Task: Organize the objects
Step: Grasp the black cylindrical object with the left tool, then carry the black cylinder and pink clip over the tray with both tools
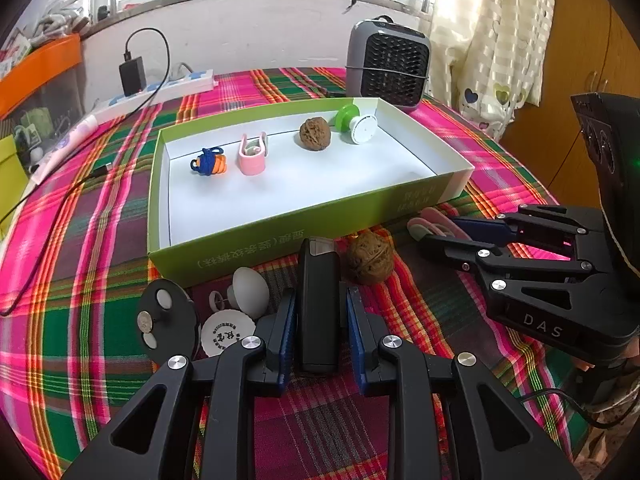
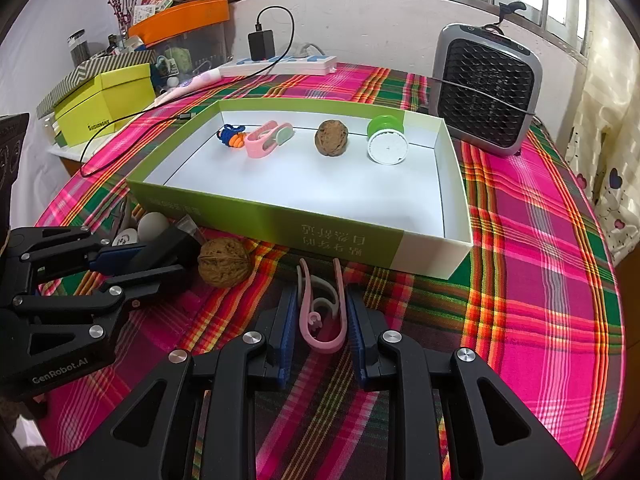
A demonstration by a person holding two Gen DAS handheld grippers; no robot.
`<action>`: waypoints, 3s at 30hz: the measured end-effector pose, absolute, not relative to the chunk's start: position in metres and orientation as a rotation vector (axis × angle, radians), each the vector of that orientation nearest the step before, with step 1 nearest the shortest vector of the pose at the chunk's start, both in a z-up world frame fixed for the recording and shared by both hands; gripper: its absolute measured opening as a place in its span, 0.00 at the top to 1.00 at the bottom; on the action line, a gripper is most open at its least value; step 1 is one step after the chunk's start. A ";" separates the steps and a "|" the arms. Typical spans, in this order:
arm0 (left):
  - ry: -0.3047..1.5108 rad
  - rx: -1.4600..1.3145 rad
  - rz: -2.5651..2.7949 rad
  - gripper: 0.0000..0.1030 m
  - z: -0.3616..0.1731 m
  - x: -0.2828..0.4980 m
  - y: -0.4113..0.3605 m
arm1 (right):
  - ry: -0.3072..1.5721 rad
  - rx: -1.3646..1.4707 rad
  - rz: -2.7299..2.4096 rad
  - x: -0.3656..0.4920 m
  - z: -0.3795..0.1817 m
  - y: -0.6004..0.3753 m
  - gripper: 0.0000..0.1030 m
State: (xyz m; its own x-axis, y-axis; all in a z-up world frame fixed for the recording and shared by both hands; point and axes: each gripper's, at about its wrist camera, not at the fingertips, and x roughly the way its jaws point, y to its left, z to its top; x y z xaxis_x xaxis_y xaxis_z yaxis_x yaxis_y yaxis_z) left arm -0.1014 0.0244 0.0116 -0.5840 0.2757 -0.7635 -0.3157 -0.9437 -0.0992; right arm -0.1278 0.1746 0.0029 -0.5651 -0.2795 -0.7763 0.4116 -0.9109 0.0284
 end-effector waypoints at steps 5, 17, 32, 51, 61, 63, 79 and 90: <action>0.064 -1.204 2.535 0.79 0.013 -0.100 0.024 | 0.215 1.181 -2.472 -0.129 0.004 0.176 0.76; 0.050 -1.178 2.550 0.79 0.019 -0.096 0.020 | 0.208 1.170 -2.474 -0.125 0.006 0.175 0.76; -0.004 -1.131 2.563 0.79 0.039 -0.093 0.013 | 0.193 1.104 -2.492 -0.120 0.029 0.177 0.76; -0.052 -1.121 2.602 0.79 0.054 -0.122 0.000 | 0.216 1.066 -2.489 -0.142 0.047 0.162 0.76; -0.099 -1.146 2.621 0.79 0.054 -0.151 -0.011 | 0.219 1.082 -2.476 -0.166 0.045 0.150 0.76; -0.094 -1.152 2.624 0.79 0.052 -0.155 -0.012 | 0.215 1.087 -2.474 -0.171 0.044 0.148 0.76; -0.113 -1.228 2.610 0.79 0.032 -0.181 -0.018 | 0.230 1.123 -2.440 -0.203 0.033 0.132 0.76; -0.087 -1.258 2.601 0.79 0.024 -0.193 -0.016 | 0.247 1.157 -2.414 -0.216 0.022 0.124 0.76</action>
